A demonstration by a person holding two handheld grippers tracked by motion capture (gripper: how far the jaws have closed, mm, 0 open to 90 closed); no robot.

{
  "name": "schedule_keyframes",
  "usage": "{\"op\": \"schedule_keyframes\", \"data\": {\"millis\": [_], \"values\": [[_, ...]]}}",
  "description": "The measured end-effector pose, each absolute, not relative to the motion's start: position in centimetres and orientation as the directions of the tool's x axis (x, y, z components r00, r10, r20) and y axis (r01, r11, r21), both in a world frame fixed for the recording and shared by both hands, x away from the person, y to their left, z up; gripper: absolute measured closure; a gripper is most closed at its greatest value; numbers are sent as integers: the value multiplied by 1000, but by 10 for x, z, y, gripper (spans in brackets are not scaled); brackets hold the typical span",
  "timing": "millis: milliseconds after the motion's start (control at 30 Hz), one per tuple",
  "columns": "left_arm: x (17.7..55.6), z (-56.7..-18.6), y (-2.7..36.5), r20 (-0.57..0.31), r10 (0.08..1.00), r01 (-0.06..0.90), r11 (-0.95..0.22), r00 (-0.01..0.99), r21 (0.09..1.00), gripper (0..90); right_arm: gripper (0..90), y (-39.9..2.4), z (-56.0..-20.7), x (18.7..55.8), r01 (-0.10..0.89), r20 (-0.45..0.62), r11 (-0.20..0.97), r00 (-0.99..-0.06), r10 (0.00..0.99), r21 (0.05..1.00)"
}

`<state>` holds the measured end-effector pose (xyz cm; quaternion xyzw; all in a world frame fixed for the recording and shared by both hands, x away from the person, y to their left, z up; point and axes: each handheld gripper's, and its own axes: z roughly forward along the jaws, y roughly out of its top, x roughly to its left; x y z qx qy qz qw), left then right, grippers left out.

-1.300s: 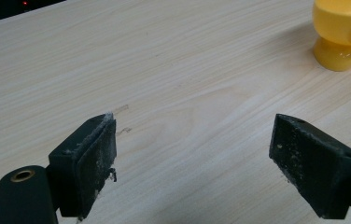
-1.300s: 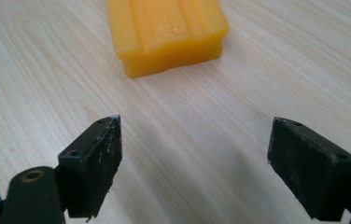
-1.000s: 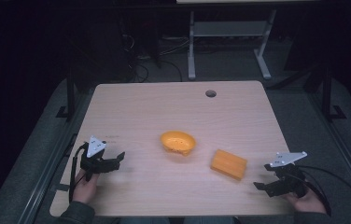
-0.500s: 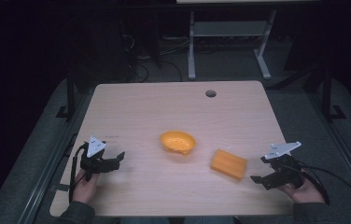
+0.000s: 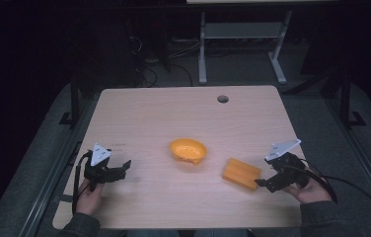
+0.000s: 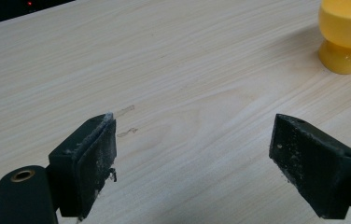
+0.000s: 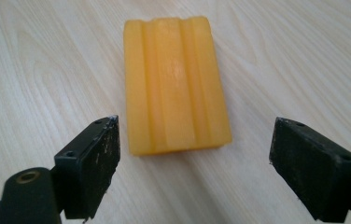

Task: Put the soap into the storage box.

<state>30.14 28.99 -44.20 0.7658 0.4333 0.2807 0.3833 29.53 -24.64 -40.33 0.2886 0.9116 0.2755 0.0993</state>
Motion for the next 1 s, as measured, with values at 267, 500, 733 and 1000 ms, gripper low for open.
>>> {"op": "schedule_keyframes", "data": {"millis": [267,500,733,1000], "values": [[302,-442,290,97,879,448,-329,467,831,141,158,-229,-404,306,456,-21,710,-834,552,537],[302,-441,290,99,878,444,-331,469,833,141,157,-217,-408,314,439,-32,737,-849,528,514],[302,-441,290,101,877,443,-333,469,832,141,155,-204,-414,320,430,-25,759,-863,505,489],[302,-441,290,95,880,441,-323,465,837,141,155,-196,-421,325,437,-19,777,-867,499,452]]}}
